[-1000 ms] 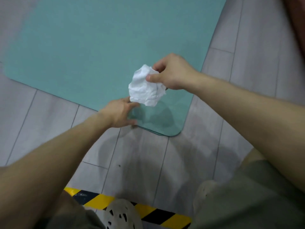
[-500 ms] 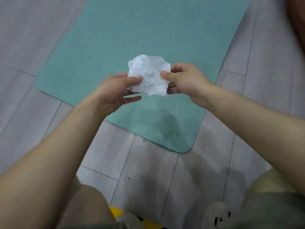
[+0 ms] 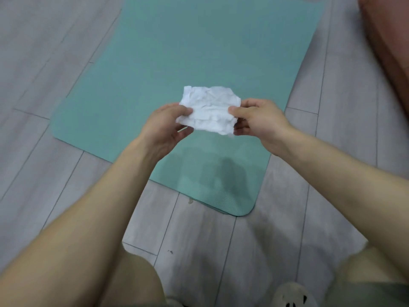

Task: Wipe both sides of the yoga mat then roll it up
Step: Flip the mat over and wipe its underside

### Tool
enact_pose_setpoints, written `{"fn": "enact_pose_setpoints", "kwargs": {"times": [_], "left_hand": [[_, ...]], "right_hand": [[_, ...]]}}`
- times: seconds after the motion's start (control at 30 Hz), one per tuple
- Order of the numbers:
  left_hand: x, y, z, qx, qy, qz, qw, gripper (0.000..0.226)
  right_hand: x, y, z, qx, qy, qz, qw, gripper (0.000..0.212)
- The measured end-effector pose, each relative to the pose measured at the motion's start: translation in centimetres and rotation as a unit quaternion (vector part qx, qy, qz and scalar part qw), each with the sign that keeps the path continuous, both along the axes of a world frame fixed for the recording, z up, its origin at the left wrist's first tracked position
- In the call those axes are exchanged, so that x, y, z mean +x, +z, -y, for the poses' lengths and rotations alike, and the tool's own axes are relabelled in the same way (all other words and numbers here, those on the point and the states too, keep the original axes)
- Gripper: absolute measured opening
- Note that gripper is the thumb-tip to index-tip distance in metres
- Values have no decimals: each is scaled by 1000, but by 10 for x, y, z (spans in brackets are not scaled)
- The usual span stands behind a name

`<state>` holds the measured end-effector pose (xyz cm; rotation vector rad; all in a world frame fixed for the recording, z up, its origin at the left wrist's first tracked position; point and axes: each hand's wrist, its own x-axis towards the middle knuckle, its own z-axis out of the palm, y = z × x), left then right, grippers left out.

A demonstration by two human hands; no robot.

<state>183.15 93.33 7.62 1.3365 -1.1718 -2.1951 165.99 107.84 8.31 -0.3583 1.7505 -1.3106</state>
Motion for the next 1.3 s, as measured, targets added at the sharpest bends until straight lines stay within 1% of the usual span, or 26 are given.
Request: {"fn": "enact_pose_setpoints", "kwargs": {"times": [0.07,0.13,0.17,0.23,0.27,0.3,0.33,0.37,0.4,0.43,0.47,0.5,0.57,0.6,0.63,0.67,0.73,0.8,0.9,0.97,1.03,1.17,1.3], "left_hand": [[6,-6,3,12,11,-1,1000,29],[10,-10,-1,-4,-44,8,999,32],[11,-12,-7,-23,-82,25,996,30],[12,-20,-16,-93,-141,99,981,29],[15,-28,-17,-150,-173,159,960,35],[19,-37,-16,-222,-221,232,921,43],[25,-48,-15,-297,-291,306,856,51],[31,-59,-14,-352,-365,363,782,59],[36,-72,-15,-381,-426,395,719,65],[41,-85,-17,-389,-474,407,677,69],[46,-97,-21,-387,-508,410,652,72],[51,-109,-24,-384,-528,411,636,76],[58,-133,-26,-396,-540,421,611,91],[58,-143,-26,-408,-538,430,599,102],[56,-151,-24,-417,-532,440,591,113],[52,-158,-21,-418,-521,451,592,123],[44,-173,-19,-403,-499,464,611,140],[41,-191,-22,-374,-496,463,632,150],[45,-210,-22,-340,-515,447,647,151],[47,-208,-18,-326,-532,448,641,150],[44,-206,-16,-323,-547,447,629,149],[44,-201,-14,-316,-566,446,617,148],[44,-193,-13,-315,-579,436,613,146]], "right_hand": [[-3,-4,0,7,-21,-8,1000,9],[-1,-14,-2,11,-12,16,1000,4],[1,-22,-3,21,-2,22,1000,8],[-1,-42,-6,46,3,3,999,15],[-3,-52,-8,61,-4,-9,998,20],[-7,-62,-12,88,-5,-27,996,31],[-12,-72,-19,147,17,-80,986,52],[-15,-83,-29,230,61,-169,956,73],[-14,-94,-42,298,105,-260,912,85],[-9,-107,-55,327,140,-344,869,86],[2,-119,-66,316,170,-412,838,83],[15,-131,-73,276,204,-462,818,78],[39,-154,-71,186,283,-523,782,69],[47,-167,-63,164,314,-545,760,67],[50,-179,-54,161,327,-555,748,66],[50,-191,-45,174,328,-550,748,67],[45,-212,-33,207,321,-531,756,70],[38,-231,-28,220,310,-538,752,72],[24,-240,-24,204,321,-564,733,71],[20,-241,-23,180,326,-582,723,68],[20,-243,-23,171,310,-600,717,63],[49,-241,-39,148,299,-603,725,61],[121,-223,-104,159,330,-574,732,63]]}}
